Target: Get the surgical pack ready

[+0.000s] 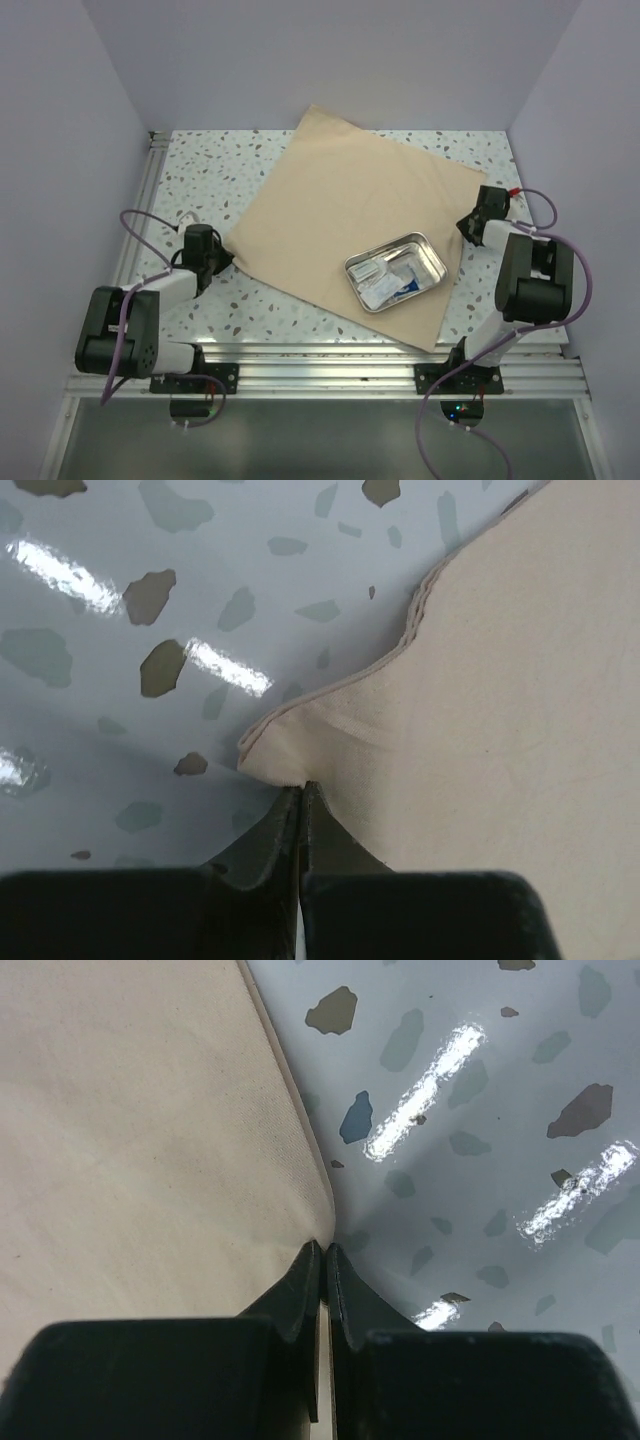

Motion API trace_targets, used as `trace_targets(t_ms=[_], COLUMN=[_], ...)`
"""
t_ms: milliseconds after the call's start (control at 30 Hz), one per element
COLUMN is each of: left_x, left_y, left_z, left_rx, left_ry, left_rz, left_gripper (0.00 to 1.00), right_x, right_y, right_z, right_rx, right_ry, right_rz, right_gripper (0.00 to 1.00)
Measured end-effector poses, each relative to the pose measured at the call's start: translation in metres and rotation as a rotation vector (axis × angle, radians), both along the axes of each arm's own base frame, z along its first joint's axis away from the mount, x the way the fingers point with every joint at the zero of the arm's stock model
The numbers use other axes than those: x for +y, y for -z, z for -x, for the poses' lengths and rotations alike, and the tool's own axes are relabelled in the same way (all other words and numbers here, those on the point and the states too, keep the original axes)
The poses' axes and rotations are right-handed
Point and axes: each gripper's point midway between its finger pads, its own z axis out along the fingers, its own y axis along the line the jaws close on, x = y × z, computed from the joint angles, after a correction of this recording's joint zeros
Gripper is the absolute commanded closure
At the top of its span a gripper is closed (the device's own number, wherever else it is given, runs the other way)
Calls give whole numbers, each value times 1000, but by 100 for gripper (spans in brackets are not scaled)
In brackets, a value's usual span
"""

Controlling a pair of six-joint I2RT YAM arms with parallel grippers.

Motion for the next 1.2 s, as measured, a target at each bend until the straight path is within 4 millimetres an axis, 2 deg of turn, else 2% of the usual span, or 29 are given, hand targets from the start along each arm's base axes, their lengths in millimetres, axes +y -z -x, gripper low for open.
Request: trace_targets(t_ms=[167, 200, 267, 300, 333, 500, 633, 700, 733, 800, 833, 867, 900, 1000, 1067, 1200], left_x=[8, 11, 20, 26, 32, 77, 108, 115, 116, 117, 116, 116, 116, 116, 115, 107], left_y=[-4, -5, -8, -9, -10, -16, -15, -12, -9, -6, -6, -7, -9, -16, -27, -63], left_z=[-31, -39, -57, -67, -77, -121, -136, -142, -146, -154, -158, -160, -160, -158, -150, -131], left_rx=[16, 16, 12, 13, 12, -7, -14, -5, 0, 11, 11, 10, 6, -4, -19, -82], left_ry=[-30, -40, -63, -77, -92, -179, -238, -248, -244, -228, -220, -211, -208, -204, -208, -194], left_rz=[-2, -3, -6, -8, -6, 3, -1, -7, -12, -17, -16, -19, -20, -28, -34, -58], left_gripper=[100, 100, 100, 100, 100, 100, 100, 99, 88, 75, 64, 59, 51, 42, 41, 41], right_x=[9, 13, 21, 23, 26, 29, 30, 32, 33, 35, 37, 38, 40, 51, 65, 118], right_y=[-1, -2, -3, -4, -5, -13, -14, -15, -17, -21, -25, -27, -30, -34, -35, -42], right_z=[10, 11, 11, 12, 12, 12, 11, 9, 6, -3, -8, -11, -14, -19, -20, -22], right_rx=[0, 1, 4, 5, 5, -4, -8, -8, -11, -25, -35, -44, -51, -67, -65, -75], right_ry=[-12, -22, -46, -55, -60, -81, -88, -102, -109, -128, -143, -151, -165, -222, -281, -475], right_rz=[-7, -6, -5, -3, -5, 8, 5, -4, -9, -17, -21, -22, -25, -27, -19, -29], right_gripper=[100, 89, 81, 56, 50, 47, 47, 47, 47, 47, 47, 47, 47, 46, 45, 45])
